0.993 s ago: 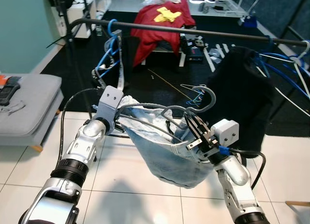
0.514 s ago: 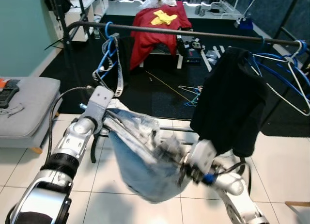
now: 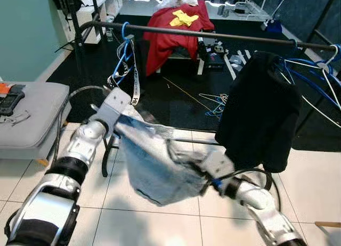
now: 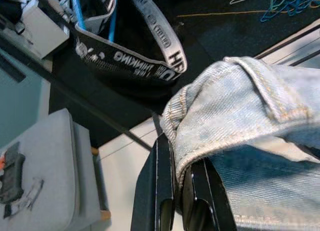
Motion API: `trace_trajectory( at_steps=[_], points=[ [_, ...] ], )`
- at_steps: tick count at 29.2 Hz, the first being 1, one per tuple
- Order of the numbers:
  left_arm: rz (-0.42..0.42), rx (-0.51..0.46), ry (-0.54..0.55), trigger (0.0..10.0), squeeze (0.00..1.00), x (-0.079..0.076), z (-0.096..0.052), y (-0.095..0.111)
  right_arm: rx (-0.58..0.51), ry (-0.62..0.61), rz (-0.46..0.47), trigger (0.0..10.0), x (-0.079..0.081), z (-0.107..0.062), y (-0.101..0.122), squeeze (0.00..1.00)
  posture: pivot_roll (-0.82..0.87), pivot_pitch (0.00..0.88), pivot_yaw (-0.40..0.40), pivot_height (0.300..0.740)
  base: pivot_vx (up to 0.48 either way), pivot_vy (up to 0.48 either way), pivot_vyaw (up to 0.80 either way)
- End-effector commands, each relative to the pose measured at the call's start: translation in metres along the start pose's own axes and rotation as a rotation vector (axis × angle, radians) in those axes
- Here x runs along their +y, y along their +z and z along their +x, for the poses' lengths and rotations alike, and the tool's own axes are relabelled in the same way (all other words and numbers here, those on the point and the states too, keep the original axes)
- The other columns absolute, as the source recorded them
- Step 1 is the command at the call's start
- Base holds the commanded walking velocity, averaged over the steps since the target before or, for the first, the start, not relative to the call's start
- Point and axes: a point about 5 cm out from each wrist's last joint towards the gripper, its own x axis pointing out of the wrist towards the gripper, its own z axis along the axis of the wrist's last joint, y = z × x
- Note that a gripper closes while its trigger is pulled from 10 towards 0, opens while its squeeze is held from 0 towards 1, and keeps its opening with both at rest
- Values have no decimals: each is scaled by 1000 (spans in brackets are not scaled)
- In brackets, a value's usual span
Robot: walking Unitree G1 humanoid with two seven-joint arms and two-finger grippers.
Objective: Hang hanger
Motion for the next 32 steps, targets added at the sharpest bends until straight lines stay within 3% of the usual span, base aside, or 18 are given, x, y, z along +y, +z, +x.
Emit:
trace_trajectory(
  at_steps=[1, 2, 6, 10, 12, 17, 18, 19, 21, 23, 25, 27, 28, 29, 31, 32],
  points=[
    [-11, -70, 36, 0, 0, 14, 0, 14, -10, -144, 58, 10000, -17, -6, -4, 0, -4, 83, -14, 740, 0, 0, 0],
    [-30, -87, 10, 0, 0, 8, 0, 16, -75, -179, 81, 10000, -21, -3, 5, 0, -4, 83, -14, 740, 0, 0, 0],
    [-48, -108, -34, 0, 0, -3, 0, 18, -149, -162, 66, 10000, -18, 4, 21, 0, -4, 82, -18, 740, 0, 0, 0],
    [-50, -95, -40, 0, 0, -8, -1, 14, -162, -160, 93, 10000, -15, 7, 25, 0, -2, 83, -19, 740, 0, 0, 0],
    [-6, -56, -69, 0, 0, -16, -3, 4, -263, -267, 258, 10000, -28, 10, 37, 0, -3, 86, -13, 740, 0, 0, 0],
    [1, -48, -89, 0, 0, -21, -5, 1, -321, -313, 322, 10000, -36, 11, 45, 0, -3, 86, -13, 740, 0, 0, 0],
    [4, -51, -118, 0, 0, -29, -7, -1, -407, -326, 397, 10000, -43, 13, 58, 0, -4, 88, -8, 740, 0, 0, 0],
    [4, -51, -118, 0, 0, -29, -7, -1, -407, -326, 397, 10000, -43, 13, 58, 0, -4, 88, -8, 740, 0, 0, 0],
    [0, -79, -230, 0, 0, -59, -15, -2, -624, -285, 560, 10000, -63, 20, 98, 0, -8, 90, -2, 740, 0, 0, 0],
    [0, -79, -230, 0, 0, -59, -15, -2, -624, -285, 560, 10000, -63, 20, 98, 0, -8, 90, -2, 740, 0, 0, 0],
    [-25, -102, -305, 0, 0, -82, -22, 1, -726, -253, 584, 10000, -78, 23, 125, 0, -10, 90, -1, 740, 0, 0, 0],
    [-48, -96, -321, 0, 0, -88, -25, 0, -684, -310, 585, 10000, -87, 26, 126, 0, -11, 90, 0, 740, 0, 0, 0],
    [-103, -71, -319, 0, 0, -92, -28, -5, -470, -401, 550, 10000, -94, 32, 108, 0, -17, 89, 3, 740, 0, 0, 0],
    [-103, -71, -319, 0, 0, -92, -28, -5, -470, -401, 550, 10000, -94, 32, 108, 0, -17, 89, 3, 740, 0, 0, 0],
    [-243, -26, -292, 0, 0, -97, -34, -15, -144, -503, 495, 10000, -98, 31, 70, 0, -24, 83, 4, 740, 0, 0, 0],
    [-243, -26, -292, 0, 0, -97, -34, -15, -144, -503, 495, 10000, -98, 31, 70, 0, -24, 83, 4, 740, 0, 0, 0]
  ],
)
